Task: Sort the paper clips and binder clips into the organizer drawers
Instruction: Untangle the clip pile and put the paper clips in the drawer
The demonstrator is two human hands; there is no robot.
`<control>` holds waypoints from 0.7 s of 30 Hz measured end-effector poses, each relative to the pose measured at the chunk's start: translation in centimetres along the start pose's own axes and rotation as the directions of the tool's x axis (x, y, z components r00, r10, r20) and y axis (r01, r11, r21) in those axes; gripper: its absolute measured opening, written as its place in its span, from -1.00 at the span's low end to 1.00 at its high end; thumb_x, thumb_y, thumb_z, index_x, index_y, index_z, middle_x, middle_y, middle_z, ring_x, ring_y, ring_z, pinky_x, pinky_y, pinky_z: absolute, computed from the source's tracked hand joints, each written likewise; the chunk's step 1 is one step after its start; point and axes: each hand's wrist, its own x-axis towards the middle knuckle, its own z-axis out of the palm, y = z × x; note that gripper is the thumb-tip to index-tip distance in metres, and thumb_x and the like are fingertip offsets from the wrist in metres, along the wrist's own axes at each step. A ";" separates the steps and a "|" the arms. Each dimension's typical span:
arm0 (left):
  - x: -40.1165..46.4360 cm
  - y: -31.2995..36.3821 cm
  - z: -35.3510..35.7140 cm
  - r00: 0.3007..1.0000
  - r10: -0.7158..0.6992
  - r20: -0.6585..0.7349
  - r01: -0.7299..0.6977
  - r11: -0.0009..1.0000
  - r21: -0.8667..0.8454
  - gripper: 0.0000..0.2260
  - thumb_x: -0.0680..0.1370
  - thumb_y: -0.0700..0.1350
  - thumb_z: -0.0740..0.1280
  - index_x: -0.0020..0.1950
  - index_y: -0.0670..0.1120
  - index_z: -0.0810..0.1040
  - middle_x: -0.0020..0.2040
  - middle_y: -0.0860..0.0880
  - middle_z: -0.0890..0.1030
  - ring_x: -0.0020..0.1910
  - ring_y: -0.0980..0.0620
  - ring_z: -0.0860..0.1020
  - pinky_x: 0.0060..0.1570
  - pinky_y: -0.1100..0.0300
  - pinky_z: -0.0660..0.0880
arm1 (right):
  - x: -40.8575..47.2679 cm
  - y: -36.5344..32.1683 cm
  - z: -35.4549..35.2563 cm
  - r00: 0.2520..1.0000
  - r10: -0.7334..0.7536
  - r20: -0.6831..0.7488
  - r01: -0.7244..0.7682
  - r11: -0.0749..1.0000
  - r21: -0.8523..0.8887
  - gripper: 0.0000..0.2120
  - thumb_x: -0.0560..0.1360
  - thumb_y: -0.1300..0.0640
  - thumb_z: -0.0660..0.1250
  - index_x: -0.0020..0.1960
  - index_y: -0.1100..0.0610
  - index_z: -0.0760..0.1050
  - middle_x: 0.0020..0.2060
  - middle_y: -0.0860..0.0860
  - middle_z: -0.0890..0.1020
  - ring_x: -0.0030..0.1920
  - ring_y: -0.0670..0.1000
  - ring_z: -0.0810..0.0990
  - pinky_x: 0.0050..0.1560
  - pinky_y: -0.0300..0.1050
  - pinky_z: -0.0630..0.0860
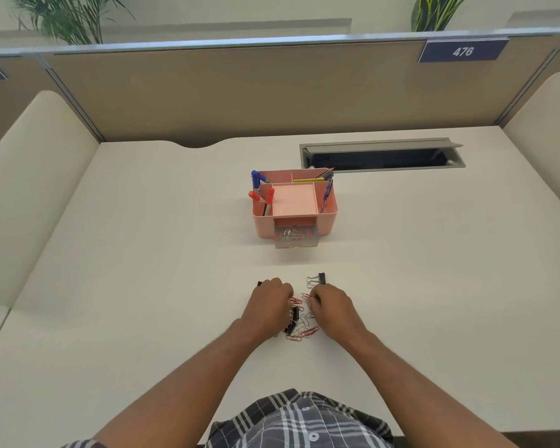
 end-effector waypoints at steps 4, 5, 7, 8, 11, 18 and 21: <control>0.4 0.0 -0.1 1.000 0.001 0.014 -0.001 1.000 0.012 -0.92 0.55 -0.10 0.29 0.01 -0.06 0.55 -0.04 -0.05 0.53 -0.04 -0.08 0.48 -0.04 0.04 0.45 | -0.2 0.0 -0.4 0.998 0.054 -0.011 -0.053 0.995 0.081 -0.85 0.55 0.16 0.21 -0.18 0.13 0.48 -0.28 0.01 0.58 -0.23 0.07 0.52 -0.19 -0.05 0.45; 0.5 0.1 -0.2 1.000 0.001 0.021 -0.001 1.000 0.022 -0.92 0.55 -0.12 0.29 -0.01 -0.06 0.55 -0.04 -0.05 0.53 -0.05 -0.09 0.49 -0.04 0.03 0.45 | -0.2 0.0 -0.4 0.998 0.064 -0.010 -0.063 0.994 0.095 -0.85 0.54 0.16 0.22 -0.18 0.12 0.48 -0.28 0.00 0.58 -0.23 0.06 0.52 -0.19 -0.05 0.44; 0.6 0.3 -0.5 1.000 0.002 0.029 -0.003 0.999 0.035 -0.93 0.54 -0.13 0.28 -0.04 -0.08 0.55 -0.05 -0.06 0.54 -0.06 -0.09 0.49 -0.04 0.02 0.47 | -0.2 0.1 -0.5 0.998 0.070 -0.008 -0.069 0.990 0.120 -0.86 0.54 0.17 0.24 -0.19 0.11 0.48 -0.28 -0.01 0.58 -0.24 0.04 0.52 -0.20 -0.07 0.44; 0.6 0.3 -0.7 0.999 0.001 0.032 -0.003 0.999 0.035 -0.93 0.54 -0.14 0.28 -0.05 -0.08 0.55 -0.06 -0.06 0.54 -0.07 -0.08 0.49 -0.05 0.01 0.47 | -0.2 0.1 -0.5 0.997 0.071 -0.009 -0.069 0.989 0.129 -0.86 0.54 0.17 0.24 -0.19 0.11 0.49 -0.29 -0.02 0.59 -0.24 0.03 0.52 -0.20 -0.07 0.44; 0.6 0.3 -1.0 0.999 -0.004 0.035 0.004 1.000 0.014 -0.89 0.53 -0.15 0.24 -0.12 -0.09 0.54 -0.12 -0.06 0.55 -0.12 -0.09 0.50 -0.08 -0.01 0.49 | -0.2 0.1 -0.6 0.997 0.076 -0.009 -0.074 0.987 0.144 -0.86 0.53 0.17 0.24 -0.17 0.13 0.51 -0.28 0.00 0.61 -0.23 0.04 0.54 -0.17 -0.04 0.49; 0.3 0.1 -1.8 0.992 -0.117 0.056 0.126 0.971 -0.202 -0.85 0.52 -0.20 0.19 -0.22 -0.12 0.51 -0.20 -0.05 0.58 -0.19 -0.05 0.52 -0.16 0.02 0.50 | 0.0 -0.1 -1.0 0.996 0.090 -0.018 -0.084 0.970 0.227 -0.86 0.54 0.13 0.26 -0.17 0.10 0.54 -0.31 -0.03 0.62 -0.26 0.02 0.57 -0.18 -0.02 0.53; 0.6 -0.2 -2.6 0.983 -0.175 0.045 0.181 0.937 -0.300 -0.83 0.52 -0.19 0.20 -0.18 -0.12 0.57 -0.20 -0.01 0.62 -0.18 0.00 0.56 -0.14 0.04 0.54 | 0.4 -0.4 -1.6 0.995 0.098 -0.026 -0.088 0.960 0.265 -0.86 0.55 0.12 0.28 -0.17 0.07 0.54 -0.30 -0.04 0.63 -0.24 0.02 0.58 -0.15 -0.04 0.53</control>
